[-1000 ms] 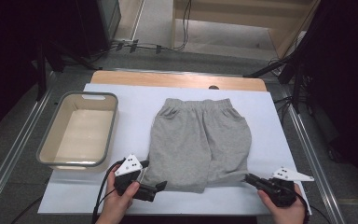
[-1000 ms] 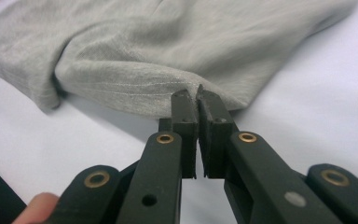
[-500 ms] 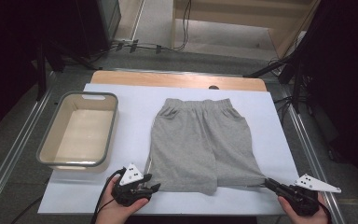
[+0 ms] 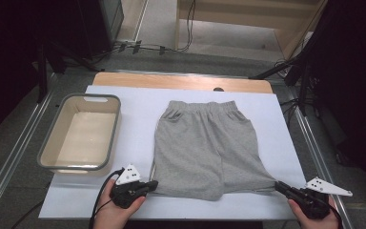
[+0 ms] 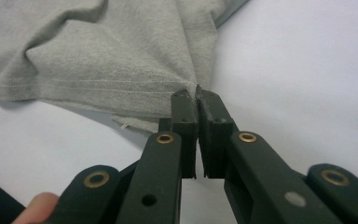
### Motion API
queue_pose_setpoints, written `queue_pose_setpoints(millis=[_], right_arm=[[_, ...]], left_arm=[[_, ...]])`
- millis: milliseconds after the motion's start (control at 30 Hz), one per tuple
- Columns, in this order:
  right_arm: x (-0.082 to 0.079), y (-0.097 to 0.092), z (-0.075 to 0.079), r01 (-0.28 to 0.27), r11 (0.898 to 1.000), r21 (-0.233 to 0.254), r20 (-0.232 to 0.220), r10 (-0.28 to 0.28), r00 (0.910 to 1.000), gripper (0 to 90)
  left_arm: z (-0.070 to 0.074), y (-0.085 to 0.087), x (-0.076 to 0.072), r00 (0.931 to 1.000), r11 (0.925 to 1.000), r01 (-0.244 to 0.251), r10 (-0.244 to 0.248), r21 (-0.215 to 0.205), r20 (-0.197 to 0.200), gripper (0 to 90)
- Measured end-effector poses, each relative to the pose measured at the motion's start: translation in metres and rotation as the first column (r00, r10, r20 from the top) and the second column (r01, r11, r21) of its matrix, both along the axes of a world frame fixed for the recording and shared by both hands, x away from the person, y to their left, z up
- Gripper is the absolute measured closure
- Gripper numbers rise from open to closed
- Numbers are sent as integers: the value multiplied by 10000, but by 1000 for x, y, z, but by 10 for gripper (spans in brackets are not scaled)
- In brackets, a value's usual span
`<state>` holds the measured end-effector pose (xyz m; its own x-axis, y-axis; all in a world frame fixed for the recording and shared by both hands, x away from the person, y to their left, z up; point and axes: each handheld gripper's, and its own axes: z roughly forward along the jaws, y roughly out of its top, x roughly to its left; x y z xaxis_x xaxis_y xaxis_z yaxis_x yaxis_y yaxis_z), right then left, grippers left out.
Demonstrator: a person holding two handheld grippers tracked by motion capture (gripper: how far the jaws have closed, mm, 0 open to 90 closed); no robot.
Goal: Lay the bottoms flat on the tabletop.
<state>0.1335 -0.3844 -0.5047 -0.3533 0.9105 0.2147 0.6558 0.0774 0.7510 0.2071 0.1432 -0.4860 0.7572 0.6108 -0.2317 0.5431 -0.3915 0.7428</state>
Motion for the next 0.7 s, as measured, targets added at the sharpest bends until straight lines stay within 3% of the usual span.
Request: queue_pose_setpoints(millis=[167,300,467,600,700], right_arm=[[-1,-10,0,494,9987,-156,-29,-494,9988,838],[1,-17,-4,810,9961,-340,-220,-818,9964,838],[2,-17,-9,639,9977,-216,-587,-650,9962,835],[-3,-15,-3,425,9991,57,-310,-423,9986,833],[-8,-7,2,134,9997,-203,-92,-136,9999,825]], left_arm=[[6,16,3,9974,9970,-700,706,-344,158,900],[4,18,4,9970,9970,-767,767,40,121,900],[7,17,-8,9991,9989,-431,431,185,-22,900],[12,25,-20,9984,9983,-566,564,167,100,900],[11,35,-23,9971,9971,-754,753,100,89,900]])
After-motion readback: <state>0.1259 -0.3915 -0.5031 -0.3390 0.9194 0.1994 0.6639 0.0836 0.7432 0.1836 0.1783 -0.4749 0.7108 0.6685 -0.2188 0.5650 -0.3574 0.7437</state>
